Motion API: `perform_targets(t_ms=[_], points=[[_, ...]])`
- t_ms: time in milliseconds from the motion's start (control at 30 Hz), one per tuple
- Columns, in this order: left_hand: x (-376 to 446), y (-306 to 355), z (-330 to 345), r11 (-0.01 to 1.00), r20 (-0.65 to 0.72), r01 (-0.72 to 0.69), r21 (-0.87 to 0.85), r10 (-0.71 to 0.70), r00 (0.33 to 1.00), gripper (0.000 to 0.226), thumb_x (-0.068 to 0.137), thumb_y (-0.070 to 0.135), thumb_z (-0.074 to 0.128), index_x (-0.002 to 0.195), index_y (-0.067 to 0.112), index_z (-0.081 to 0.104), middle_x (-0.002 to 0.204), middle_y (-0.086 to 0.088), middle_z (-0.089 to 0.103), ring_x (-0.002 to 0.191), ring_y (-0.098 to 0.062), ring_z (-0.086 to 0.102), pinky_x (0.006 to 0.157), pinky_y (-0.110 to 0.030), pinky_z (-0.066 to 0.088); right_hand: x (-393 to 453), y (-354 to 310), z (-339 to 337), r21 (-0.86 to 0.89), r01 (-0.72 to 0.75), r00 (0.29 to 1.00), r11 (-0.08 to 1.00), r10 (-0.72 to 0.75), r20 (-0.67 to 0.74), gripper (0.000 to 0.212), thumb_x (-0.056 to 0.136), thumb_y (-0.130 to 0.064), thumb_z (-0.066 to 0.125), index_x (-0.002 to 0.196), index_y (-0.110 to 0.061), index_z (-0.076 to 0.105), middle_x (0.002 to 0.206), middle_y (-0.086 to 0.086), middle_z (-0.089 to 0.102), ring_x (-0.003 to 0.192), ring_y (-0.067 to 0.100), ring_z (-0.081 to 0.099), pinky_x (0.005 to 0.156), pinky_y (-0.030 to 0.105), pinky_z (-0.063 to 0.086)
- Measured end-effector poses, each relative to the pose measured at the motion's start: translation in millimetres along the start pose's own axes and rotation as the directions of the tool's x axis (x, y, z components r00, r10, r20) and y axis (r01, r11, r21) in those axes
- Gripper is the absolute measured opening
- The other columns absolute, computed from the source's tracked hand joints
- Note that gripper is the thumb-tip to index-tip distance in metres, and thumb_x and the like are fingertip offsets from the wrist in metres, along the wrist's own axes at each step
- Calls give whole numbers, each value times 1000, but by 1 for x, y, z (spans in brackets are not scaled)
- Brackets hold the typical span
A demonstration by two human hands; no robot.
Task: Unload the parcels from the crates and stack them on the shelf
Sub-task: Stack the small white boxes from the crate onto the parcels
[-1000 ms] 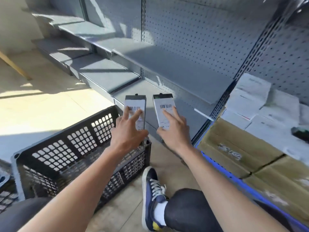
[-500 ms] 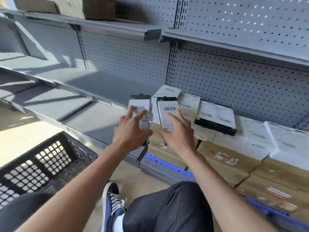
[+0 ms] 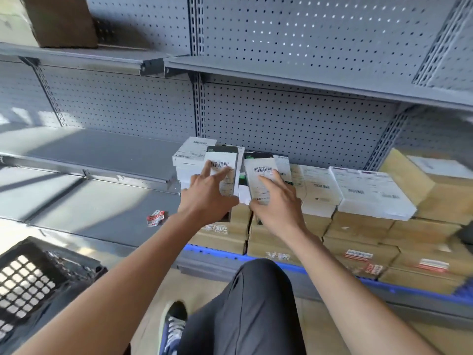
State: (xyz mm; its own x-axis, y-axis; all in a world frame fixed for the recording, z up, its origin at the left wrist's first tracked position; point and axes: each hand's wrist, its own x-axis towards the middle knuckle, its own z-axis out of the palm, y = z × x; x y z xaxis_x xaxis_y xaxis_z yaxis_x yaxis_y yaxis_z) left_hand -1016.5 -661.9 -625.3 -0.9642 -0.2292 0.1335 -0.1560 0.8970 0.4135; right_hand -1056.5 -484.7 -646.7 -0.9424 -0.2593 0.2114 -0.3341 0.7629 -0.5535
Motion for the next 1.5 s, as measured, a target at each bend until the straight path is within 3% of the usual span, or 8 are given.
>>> perform_targets(t_ms=[233,400,600,867,1200,1400,1500], points=[[32,56,33,989,43,-121,-84,125,991,81,78,46,68,152,47,34,166,9,16,138,-30,41,97,-54,51,0,51,-36,-43,-103,992,994,100,-76,66,90,-40,63,152,-33,40,166,-10,16,149,20,19,116,47,26],[50,101,61,979,108,-145,-143,161,981,80,82,48,67,154,47,32,169,6,12,143,-32,37,103,-53,48,8,80,-54,-2,-185,976,983,183,-119,65,91,-42,64,151,-34,42,167,-9,16,150,20,19,117,50,28],[76,143,76,975,151,-176,-136,196,969,66,87,47,66,149,44,44,166,4,24,142,-31,39,108,-51,44,25,120,-77,-31,-248,962,968,242,-126,62,91,-43,63,150,-35,44,166,-7,20,147,26,24,114,51,32],[113,168,100,958,185,-202,-202,240,953,55,80,58,74,131,39,64,136,4,57,120,-29,55,100,-49,48,63,152,-83,-10,-302,950,953,300,-89,61,92,-40,62,150,-35,44,168,-5,15,149,26,22,116,52,30],[144,180,130,952,178,-229,-204,266,947,37,87,44,69,120,29,71,122,-3,65,113,-34,58,96,-42,50,87,177,-75,-1,-356,934,935,355,-31,59,89,-40,62,147,-38,49,167,-4,18,149,28,21,118,51,28],[151,162,146,945,151,-327,31,319,936,41,94,52,55,129,33,64,138,3,52,129,-29,44,101,-46,26,95,183,-71,-66,-299,953,952,302,34,48,99,-30,52,146,-39,49,167,-5,15,150,30,21,122,51,12],[155,155,147,945,157,-322,49,312,937,45,96,54,51,136,35,60,150,2,45,141,-25,31,109,-49,19,98,188,-68,3,-271,962,963,271,20,52,99,-16,47,146,-38,49,167,-7,16,152,24,16,122,50,22]])
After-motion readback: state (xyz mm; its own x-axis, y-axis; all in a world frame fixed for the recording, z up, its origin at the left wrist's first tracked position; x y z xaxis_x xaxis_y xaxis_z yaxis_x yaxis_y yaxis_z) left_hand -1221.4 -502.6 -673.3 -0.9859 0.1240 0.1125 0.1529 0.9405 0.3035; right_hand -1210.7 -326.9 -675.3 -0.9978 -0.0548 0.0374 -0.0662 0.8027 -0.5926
